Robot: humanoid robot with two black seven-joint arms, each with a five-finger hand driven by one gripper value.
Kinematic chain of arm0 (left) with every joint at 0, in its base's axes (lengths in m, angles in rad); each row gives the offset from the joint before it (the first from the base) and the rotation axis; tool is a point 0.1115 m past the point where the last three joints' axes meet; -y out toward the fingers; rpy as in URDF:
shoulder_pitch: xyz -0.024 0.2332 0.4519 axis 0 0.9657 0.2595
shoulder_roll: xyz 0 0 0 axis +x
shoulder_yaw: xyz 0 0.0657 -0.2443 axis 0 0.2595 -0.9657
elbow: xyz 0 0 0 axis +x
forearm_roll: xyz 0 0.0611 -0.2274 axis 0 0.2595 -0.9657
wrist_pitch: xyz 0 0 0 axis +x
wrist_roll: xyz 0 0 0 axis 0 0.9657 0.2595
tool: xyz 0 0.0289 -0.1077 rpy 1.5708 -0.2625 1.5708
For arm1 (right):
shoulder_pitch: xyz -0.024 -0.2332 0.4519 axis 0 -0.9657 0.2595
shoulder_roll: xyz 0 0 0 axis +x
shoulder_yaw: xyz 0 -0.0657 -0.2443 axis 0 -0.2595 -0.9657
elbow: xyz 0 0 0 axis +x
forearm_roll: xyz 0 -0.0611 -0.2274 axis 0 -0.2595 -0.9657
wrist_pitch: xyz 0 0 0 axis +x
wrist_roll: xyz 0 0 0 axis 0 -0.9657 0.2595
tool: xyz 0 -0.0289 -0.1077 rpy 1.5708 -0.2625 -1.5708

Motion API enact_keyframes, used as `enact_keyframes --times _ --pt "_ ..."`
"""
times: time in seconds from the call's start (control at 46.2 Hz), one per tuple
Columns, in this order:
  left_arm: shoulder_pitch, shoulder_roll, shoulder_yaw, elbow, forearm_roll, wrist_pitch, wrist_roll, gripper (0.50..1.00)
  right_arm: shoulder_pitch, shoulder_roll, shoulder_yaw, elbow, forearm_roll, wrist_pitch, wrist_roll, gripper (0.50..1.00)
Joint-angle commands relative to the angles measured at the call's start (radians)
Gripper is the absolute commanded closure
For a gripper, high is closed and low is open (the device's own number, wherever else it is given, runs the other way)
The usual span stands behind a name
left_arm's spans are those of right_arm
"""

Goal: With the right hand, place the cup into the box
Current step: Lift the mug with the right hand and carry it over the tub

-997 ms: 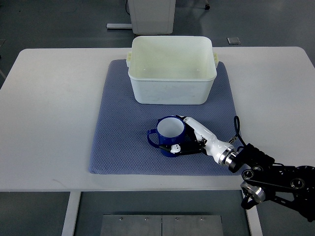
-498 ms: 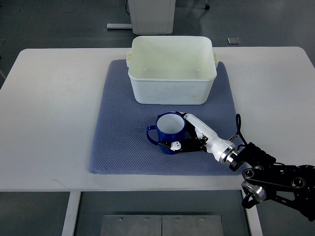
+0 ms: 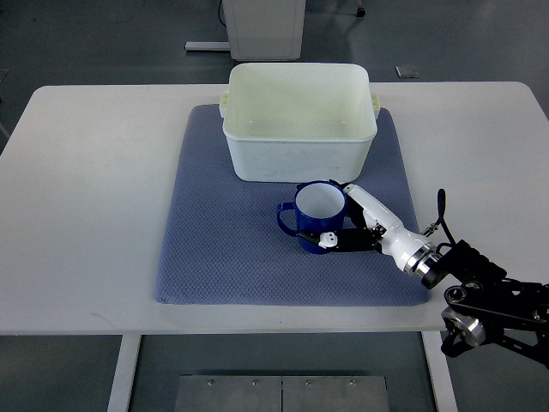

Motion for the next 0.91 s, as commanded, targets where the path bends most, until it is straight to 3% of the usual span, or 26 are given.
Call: enact_keyframes --times 0.0,0.498,0.888 --pt "0.000 0.000 -0.001 0.000 0.000 0.000 0.000 0.500 0.000 -0.043 0.024 0.046 0.006 0.001 0.004 1.000" --pt "0.000 0.000 0.001 0.000 0.000 0.000 0.000 0.500 0.032 -0.215 0.091 0.183 0.032 0.006 0.008 1.000" --pt "0.000 0.000 0.001 -0.001 0.000 0.000 0.000 0.500 0.106 -0.222 0.114 0.203 0.092 0.015 0.001 1.000"
